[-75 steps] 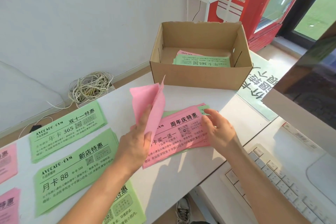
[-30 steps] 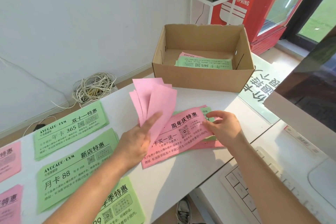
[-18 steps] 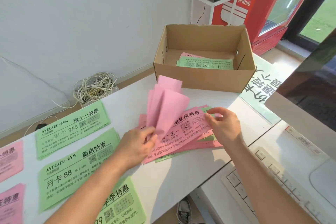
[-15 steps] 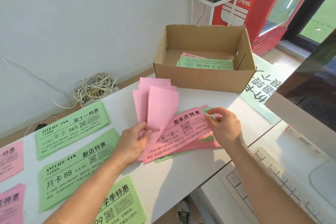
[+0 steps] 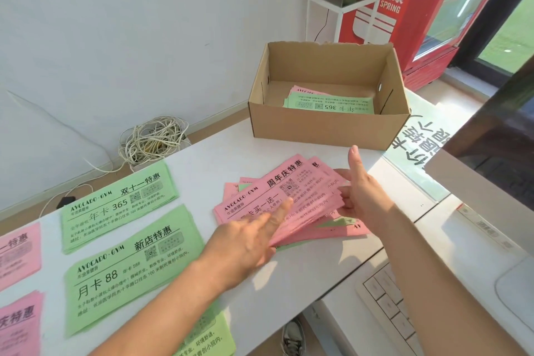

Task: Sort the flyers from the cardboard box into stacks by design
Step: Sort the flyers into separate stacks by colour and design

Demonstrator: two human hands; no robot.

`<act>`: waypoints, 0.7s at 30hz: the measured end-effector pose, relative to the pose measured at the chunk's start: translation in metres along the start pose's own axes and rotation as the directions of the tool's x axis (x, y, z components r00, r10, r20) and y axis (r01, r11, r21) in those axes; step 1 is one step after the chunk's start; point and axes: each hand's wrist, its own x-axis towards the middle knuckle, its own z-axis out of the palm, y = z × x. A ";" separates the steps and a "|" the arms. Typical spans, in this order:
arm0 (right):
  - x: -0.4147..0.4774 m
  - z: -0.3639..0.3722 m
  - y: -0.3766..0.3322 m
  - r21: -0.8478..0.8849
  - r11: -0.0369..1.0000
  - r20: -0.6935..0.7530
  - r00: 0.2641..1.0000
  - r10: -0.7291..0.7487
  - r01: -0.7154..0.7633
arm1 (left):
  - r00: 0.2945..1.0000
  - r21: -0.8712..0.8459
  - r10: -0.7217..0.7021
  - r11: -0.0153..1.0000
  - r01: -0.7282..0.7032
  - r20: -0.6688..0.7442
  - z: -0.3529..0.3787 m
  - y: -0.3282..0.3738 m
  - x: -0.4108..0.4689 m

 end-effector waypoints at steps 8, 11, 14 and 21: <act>-0.005 0.012 -0.006 -0.559 0.779 0.005 0.941 -0.338 0.283 | 0.983 -0.247 -0.181 0.953 0.174 -0.006 0.007 -0.004 -0.007; -0.020 0.008 0.003 -0.350 0.839 -0.026 0.891 -0.454 0.417 | 0.834 -0.429 -0.542 0.781 0.455 -0.102 0.004 -0.011 -0.011; -0.033 0.001 0.010 -0.048 0.894 -0.046 0.893 -0.447 0.445 | 0.580 -0.872 -0.802 0.175 0.457 0.143 -0.027 -0.015 -0.005; -0.039 0.008 0.015 -0.087 0.837 -0.063 0.836 -0.545 0.540 | 0.571 -0.963 -0.784 -0.121 0.242 0.242 -0.035 -0.012 -0.001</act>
